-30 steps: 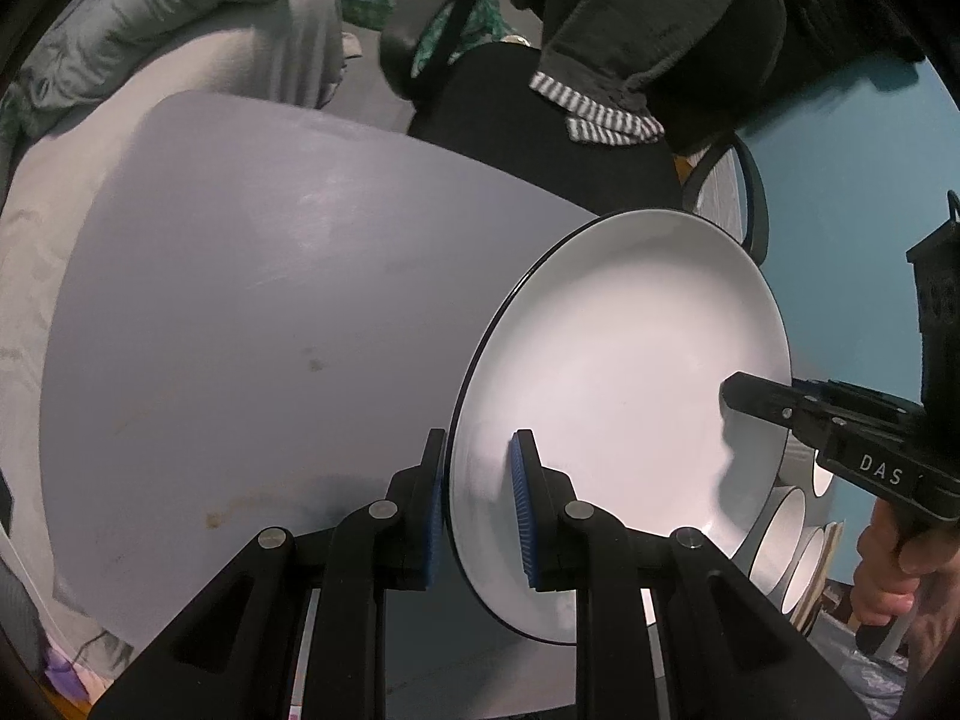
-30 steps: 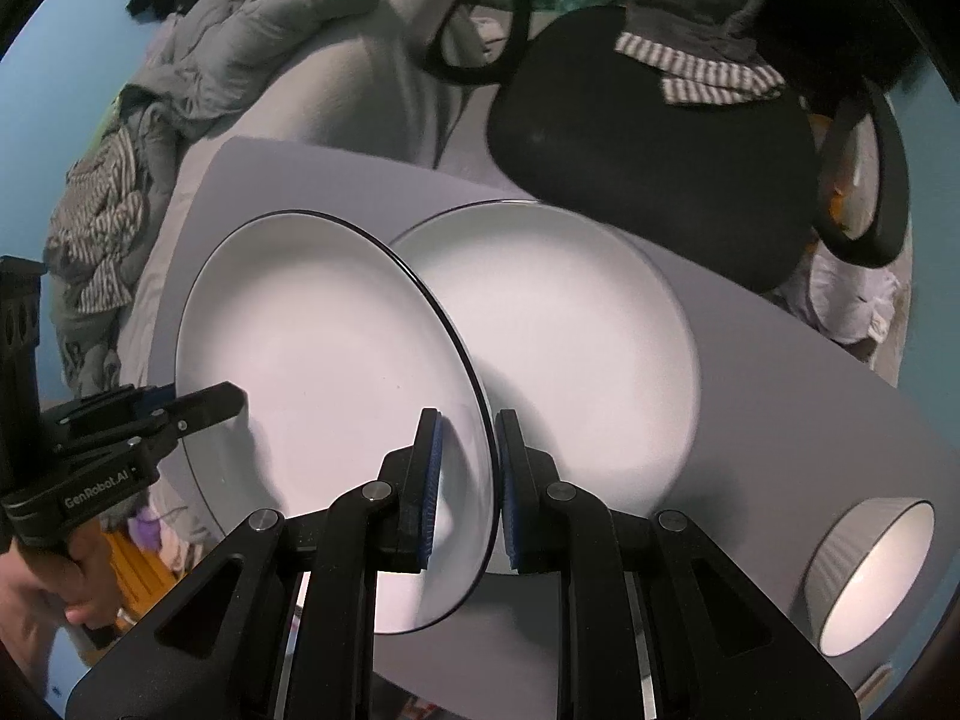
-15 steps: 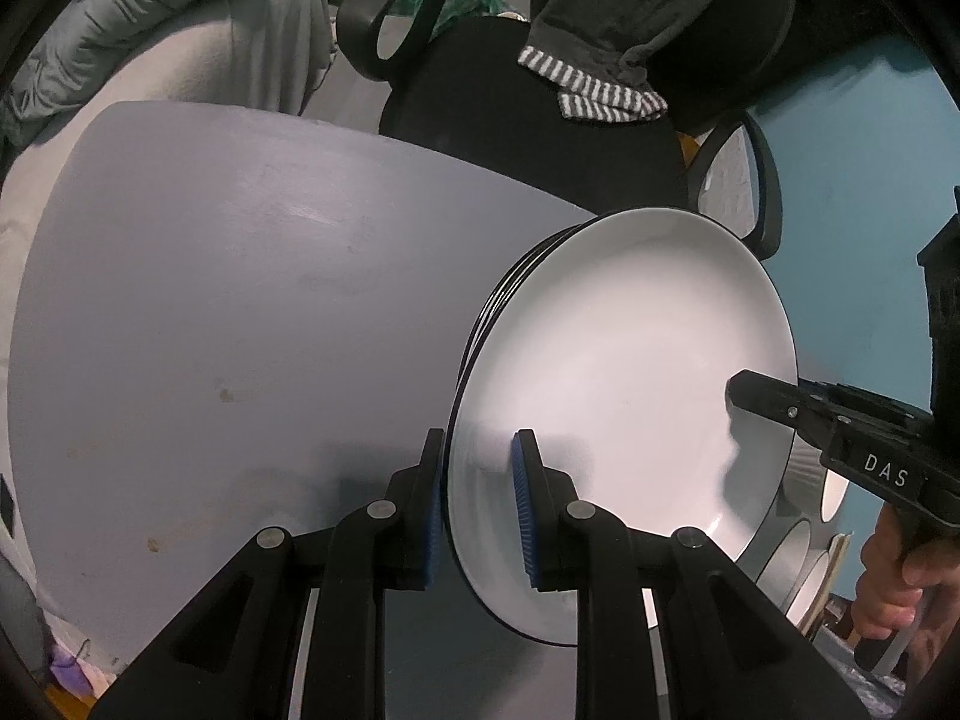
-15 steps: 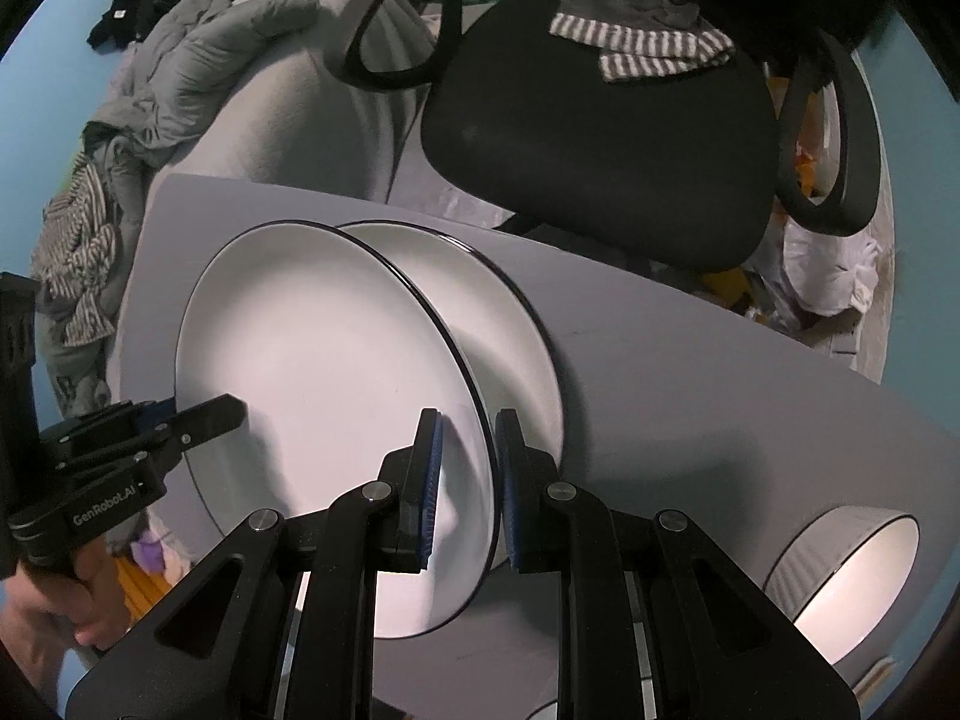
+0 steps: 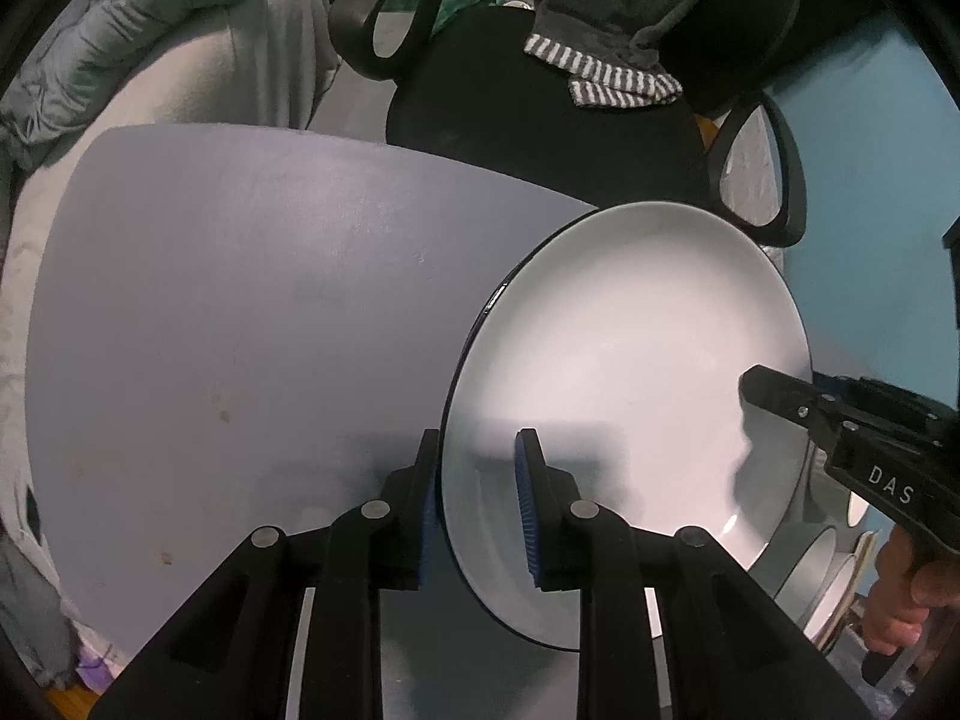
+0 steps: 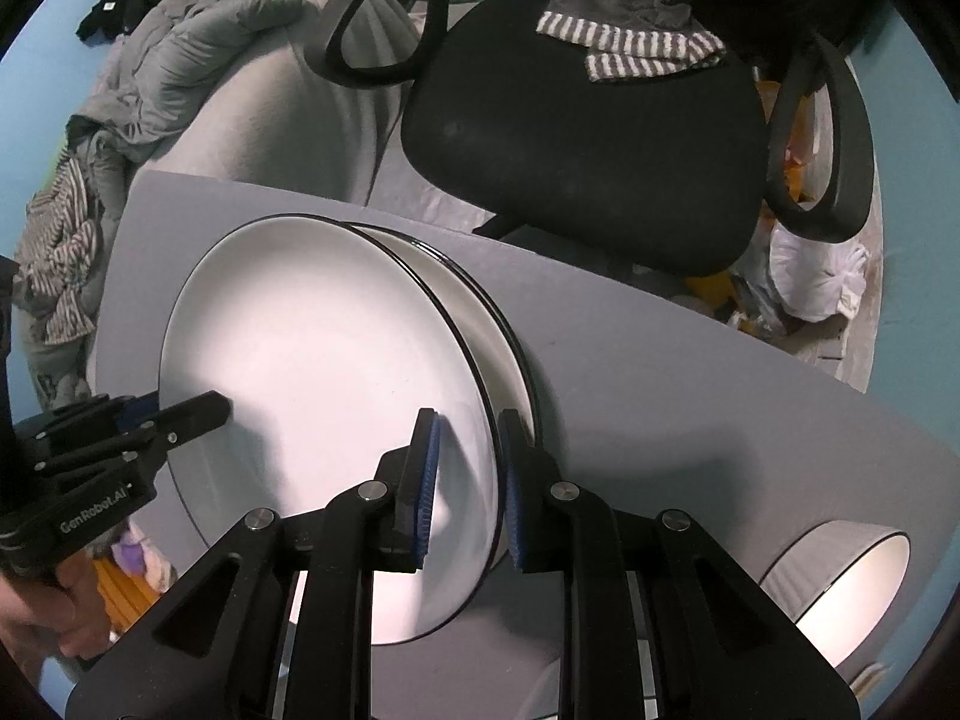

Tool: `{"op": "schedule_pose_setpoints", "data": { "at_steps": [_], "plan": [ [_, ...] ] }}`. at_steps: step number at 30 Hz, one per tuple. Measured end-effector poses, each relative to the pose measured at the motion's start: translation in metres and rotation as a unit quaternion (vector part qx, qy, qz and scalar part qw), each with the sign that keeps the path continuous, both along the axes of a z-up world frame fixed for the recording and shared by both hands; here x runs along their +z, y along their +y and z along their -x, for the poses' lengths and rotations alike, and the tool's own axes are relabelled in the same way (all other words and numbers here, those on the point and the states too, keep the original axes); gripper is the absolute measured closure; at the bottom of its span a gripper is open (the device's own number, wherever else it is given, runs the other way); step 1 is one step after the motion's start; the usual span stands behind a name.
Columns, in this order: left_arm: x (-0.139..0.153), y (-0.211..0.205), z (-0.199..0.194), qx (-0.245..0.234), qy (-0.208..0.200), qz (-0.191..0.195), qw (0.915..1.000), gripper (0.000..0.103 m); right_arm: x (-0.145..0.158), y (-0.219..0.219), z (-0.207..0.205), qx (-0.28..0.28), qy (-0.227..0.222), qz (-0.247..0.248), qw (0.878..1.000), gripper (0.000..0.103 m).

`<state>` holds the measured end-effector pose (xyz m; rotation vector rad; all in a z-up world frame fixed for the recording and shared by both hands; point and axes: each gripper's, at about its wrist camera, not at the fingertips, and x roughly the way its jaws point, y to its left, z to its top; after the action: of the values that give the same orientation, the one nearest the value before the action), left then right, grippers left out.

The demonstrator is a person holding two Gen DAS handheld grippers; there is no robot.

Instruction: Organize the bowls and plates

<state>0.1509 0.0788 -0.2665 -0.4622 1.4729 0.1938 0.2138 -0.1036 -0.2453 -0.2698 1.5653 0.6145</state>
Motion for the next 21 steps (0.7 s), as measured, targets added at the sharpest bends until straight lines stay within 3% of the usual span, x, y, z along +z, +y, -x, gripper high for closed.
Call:
{"op": "schedule_pose_setpoints", "data": {
  "at_steps": [11,15,19,21],
  "plan": [
    [0.001,-0.008,-0.012,-0.013,0.018,-0.024,0.9995,0.071,0.002,0.008,0.002,-0.002,-0.008,0.043,0.999,0.078],
    [0.002,-0.012,-0.013,-0.019,0.024,-0.037,0.9989,0.067,0.003,0.013,0.006,-0.006,-0.013,0.06,0.998,0.068],
    [0.004,-0.014,-0.017,-0.019,0.025,-0.043,0.9986,0.055,0.005,0.016,0.009,-0.008,-0.02,0.073,0.997,0.062],
    [0.005,-0.015,-0.019,-0.018,0.025,-0.044,0.9986,0.054,0.007,0.017,0.01,-0.011,-0.028,0.082,0.996,0.058]
  ]
}}
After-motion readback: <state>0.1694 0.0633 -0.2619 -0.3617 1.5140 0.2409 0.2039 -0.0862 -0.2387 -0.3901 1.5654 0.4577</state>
